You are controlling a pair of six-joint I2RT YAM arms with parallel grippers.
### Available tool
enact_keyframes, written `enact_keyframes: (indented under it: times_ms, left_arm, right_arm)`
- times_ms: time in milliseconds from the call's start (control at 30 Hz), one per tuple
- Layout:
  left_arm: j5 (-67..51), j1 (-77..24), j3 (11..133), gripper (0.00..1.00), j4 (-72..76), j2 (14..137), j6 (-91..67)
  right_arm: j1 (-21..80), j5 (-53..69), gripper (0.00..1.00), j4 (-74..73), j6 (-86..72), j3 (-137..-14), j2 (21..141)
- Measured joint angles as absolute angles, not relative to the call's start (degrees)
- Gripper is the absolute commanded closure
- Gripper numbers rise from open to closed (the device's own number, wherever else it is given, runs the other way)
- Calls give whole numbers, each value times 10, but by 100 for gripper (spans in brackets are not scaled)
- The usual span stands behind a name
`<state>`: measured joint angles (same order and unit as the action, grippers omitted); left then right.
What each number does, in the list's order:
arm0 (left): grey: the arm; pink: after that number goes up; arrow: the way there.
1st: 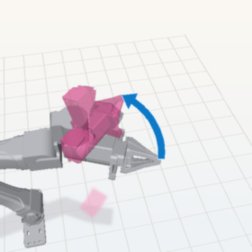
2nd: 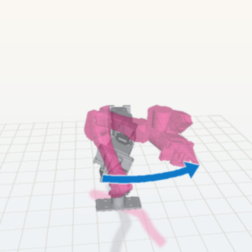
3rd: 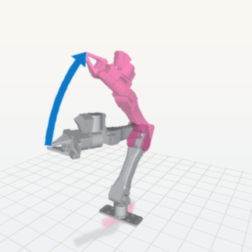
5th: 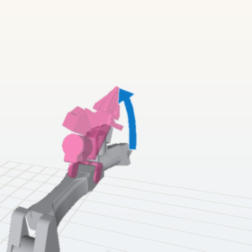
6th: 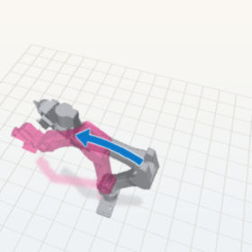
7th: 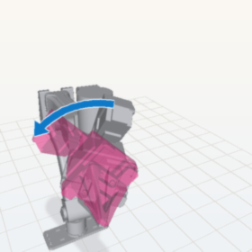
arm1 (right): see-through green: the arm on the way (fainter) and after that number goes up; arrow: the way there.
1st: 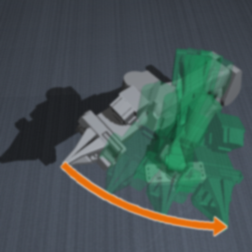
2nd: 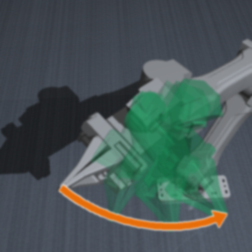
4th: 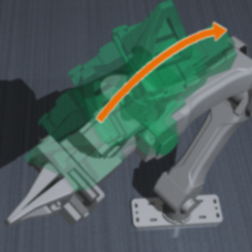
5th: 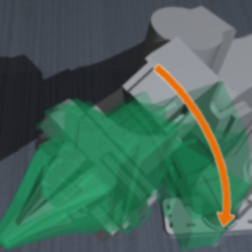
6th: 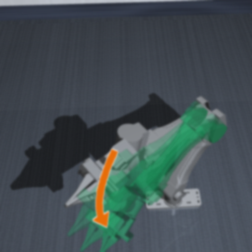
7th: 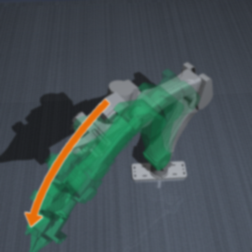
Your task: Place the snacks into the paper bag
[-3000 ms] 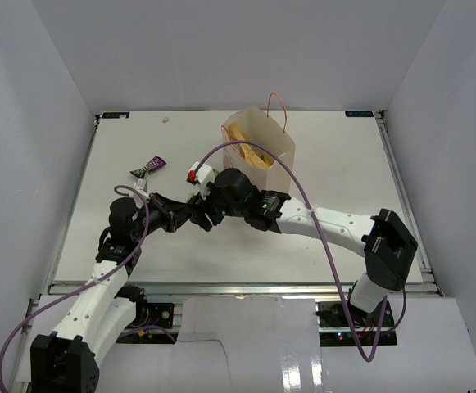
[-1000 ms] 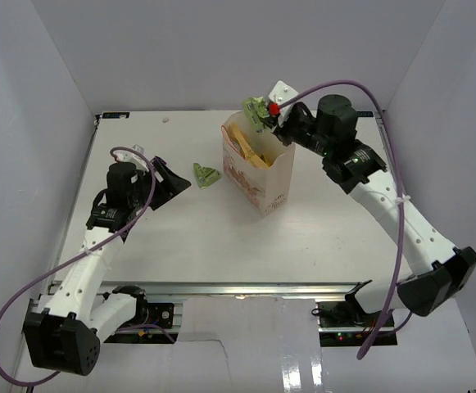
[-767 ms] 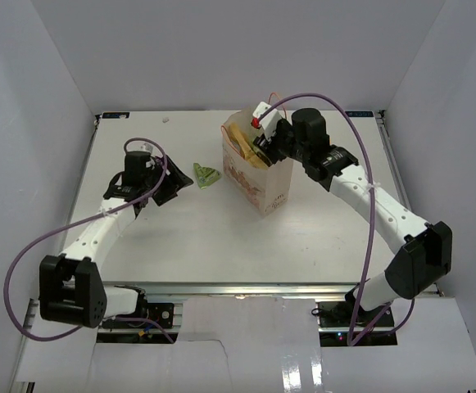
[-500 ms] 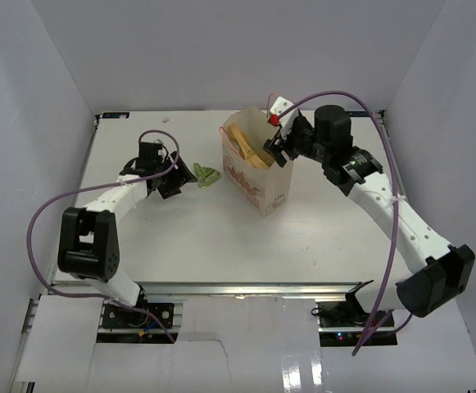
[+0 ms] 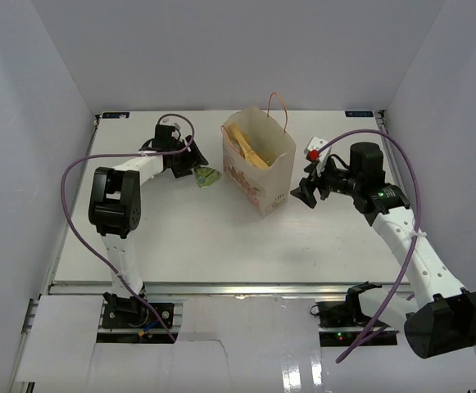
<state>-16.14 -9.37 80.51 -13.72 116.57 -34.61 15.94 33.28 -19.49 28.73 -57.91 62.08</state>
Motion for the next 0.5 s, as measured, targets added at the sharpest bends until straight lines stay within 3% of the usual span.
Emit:
enact_keyframes:
  times_ms: [100,233,400,500]
  left_arm:
    - [-168,-94,836,23,-145,1194,-334]
    - [-172,-94,882,38,-168,1228,-321]
    - [-176,-94,876,78,-184,1233,-314]
    - [-178,-93,860,90,-185,1228,-313]
  right_arm:
    - [149,349,17,-201,283,-555,621]
    - [142,363,17,-200,274,-548,620]
    - [142,381,18,-196,270,-548,620]
    - [141,406,21,-199,277,-548,620]
